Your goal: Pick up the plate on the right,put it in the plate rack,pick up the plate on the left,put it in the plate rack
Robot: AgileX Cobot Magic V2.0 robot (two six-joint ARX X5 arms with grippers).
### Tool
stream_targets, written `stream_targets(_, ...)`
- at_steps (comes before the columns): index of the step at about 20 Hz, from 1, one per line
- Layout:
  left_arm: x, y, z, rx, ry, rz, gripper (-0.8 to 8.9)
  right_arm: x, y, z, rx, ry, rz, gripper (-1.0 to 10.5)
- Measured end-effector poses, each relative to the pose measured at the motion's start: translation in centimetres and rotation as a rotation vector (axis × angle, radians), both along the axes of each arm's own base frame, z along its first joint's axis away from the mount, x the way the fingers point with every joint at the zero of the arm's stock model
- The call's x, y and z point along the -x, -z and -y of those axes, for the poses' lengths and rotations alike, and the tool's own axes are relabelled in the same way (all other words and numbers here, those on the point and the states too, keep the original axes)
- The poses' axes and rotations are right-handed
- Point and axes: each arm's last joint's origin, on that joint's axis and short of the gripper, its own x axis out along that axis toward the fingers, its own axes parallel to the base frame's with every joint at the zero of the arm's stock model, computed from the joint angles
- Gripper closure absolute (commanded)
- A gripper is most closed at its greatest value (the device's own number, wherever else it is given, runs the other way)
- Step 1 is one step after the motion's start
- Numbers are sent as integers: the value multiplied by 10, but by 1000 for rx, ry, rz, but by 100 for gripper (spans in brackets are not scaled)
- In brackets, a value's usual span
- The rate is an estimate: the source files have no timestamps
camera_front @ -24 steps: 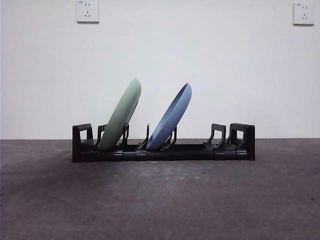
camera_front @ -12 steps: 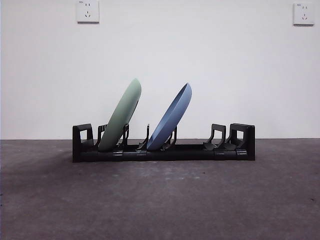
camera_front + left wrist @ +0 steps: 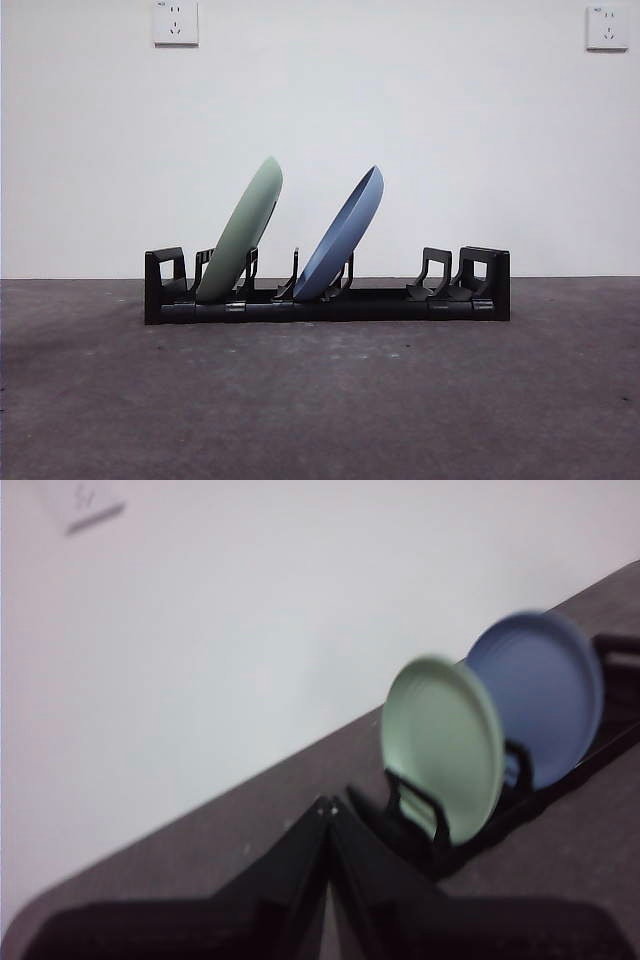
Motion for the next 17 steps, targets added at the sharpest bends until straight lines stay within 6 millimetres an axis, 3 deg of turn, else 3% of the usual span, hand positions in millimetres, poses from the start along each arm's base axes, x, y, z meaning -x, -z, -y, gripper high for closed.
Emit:
stream_targets(6, -4, 80, -5, 158, -111, -84, 817, 0, 0, 0, 0, 0, 0, 945)
stream_targets(12, -5, 106, -14, 287, -420, -86, 817, 0, 0, 0, 2, 2, 1, 945)
stream_targets(17, -7, 123, -15, 355, -453, -173, 817, 0, 0, 0, 2, 2, 1, 945)
